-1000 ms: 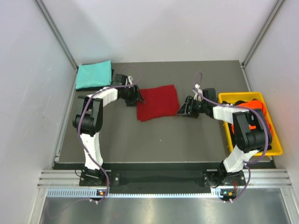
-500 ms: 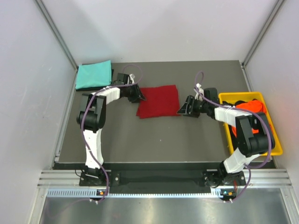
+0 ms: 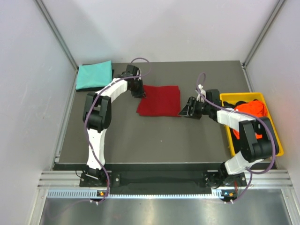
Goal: Fold and stack the t-shirts
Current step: Neatly place the folded tshirt to the corner
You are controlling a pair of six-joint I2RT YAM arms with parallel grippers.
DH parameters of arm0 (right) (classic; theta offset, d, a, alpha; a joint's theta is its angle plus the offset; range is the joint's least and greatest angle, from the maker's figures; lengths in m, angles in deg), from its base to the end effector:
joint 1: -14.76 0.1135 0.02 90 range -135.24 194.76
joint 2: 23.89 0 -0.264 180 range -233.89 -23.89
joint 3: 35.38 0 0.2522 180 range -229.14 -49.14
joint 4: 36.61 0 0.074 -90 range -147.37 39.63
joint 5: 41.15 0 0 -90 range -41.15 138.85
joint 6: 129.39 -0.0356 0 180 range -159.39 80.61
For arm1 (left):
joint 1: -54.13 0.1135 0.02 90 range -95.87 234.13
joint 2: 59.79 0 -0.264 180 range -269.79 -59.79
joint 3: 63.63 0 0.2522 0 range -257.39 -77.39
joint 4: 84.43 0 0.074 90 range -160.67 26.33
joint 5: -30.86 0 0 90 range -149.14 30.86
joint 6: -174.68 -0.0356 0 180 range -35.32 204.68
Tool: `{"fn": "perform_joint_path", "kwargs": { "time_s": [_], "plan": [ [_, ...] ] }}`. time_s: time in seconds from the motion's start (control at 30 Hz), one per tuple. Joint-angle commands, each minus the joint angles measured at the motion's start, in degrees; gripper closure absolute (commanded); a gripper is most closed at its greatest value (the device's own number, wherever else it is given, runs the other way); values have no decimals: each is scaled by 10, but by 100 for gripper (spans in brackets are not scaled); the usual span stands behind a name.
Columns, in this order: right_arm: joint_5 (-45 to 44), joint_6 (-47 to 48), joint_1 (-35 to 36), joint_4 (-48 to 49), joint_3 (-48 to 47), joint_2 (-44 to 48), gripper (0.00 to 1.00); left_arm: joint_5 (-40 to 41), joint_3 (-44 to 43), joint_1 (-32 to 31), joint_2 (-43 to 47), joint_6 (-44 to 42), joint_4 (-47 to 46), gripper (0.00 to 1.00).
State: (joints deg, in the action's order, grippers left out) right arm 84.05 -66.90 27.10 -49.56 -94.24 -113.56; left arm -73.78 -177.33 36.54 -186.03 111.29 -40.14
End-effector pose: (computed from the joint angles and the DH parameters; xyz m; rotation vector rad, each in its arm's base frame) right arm 0.2980 0.0862 0.1770 -0.0054 2.3998 1.0552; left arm 0.4563 -0.1541 0.1809 -0.1067 2.6339 -0.6087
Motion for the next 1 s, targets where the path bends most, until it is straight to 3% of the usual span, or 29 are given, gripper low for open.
{"fn": "perform_joint_path", "kwargs": {
  "time_s": [0.0,0.53,0.97],
  "plan": [
    [4,4,7,16,4,32,43,74,-58,4,51,-62,80,100],
    [7,-6,6,16,7,54,42,210,-106,41,112,-250,121,100],
    [22,-12,6,46,-13,10,42,255,-264,127,47,-350,104,100]
  ]
}}
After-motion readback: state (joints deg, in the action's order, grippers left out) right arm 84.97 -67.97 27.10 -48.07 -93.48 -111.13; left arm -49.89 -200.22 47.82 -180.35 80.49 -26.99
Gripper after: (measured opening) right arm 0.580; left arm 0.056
